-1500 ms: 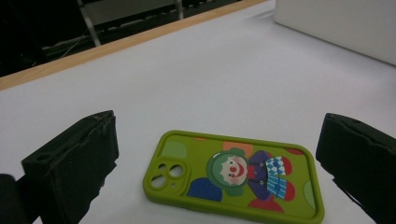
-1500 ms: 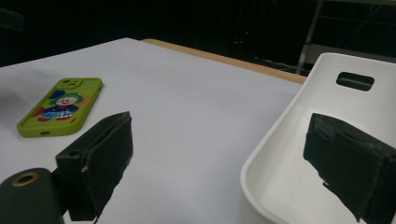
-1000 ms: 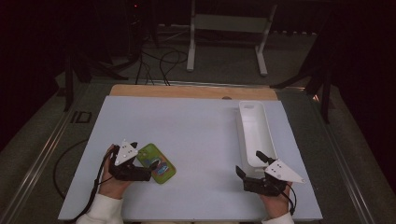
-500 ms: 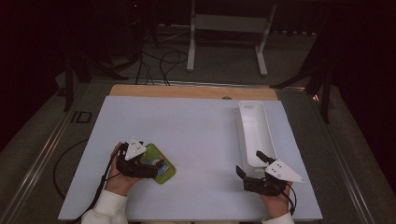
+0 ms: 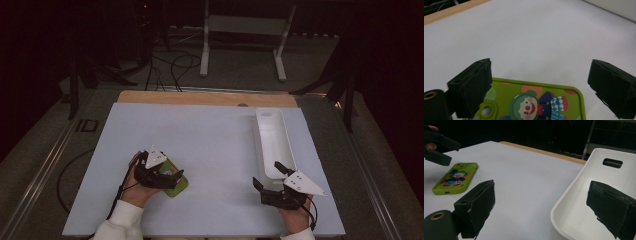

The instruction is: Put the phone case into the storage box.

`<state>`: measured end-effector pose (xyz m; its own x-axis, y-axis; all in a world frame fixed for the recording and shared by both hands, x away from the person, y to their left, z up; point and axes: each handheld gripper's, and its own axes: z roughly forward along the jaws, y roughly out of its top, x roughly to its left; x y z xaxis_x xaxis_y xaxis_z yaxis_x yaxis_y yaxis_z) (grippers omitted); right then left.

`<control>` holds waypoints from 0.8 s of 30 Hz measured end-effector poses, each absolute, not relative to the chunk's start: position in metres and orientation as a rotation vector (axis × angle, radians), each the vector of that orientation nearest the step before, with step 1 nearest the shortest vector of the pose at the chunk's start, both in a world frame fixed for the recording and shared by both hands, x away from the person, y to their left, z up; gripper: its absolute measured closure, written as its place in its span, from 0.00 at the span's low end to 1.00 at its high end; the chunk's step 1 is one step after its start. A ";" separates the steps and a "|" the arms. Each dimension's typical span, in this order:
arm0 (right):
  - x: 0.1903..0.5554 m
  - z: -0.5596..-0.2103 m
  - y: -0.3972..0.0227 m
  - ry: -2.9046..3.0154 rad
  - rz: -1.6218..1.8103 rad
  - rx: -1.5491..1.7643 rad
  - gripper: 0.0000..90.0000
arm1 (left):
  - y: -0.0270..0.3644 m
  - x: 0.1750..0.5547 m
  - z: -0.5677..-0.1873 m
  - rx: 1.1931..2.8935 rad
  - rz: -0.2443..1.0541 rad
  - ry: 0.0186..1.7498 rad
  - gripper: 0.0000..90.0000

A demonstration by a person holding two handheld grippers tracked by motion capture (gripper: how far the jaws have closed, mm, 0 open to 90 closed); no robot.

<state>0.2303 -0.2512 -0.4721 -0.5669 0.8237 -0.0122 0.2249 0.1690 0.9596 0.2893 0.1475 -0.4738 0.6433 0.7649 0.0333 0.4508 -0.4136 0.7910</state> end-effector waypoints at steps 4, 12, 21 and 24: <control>0.230 -0.472 -0.251 1.899 1.416 0.986 0.09 | 0.143 0.290 -0.476 2.083 0.501 0.933 0.18; 0.230 -0.472 -0.251 1.899 1.415 0.986 0.09 | 0.138 0.295 -0.482 2.103 0.466 0.965 0.60; 0.230 -0.472 -0.250 1.899 1.417 0.986 0.09 | 0.135 0.298 -0.484 2.097 0.466 0.992 0.89; 0.230 -0.472 -0.250 1.897 1.417 0.985 0.09 | 0.132 0.298 -0.485 2.118 0.458 0.982 0.98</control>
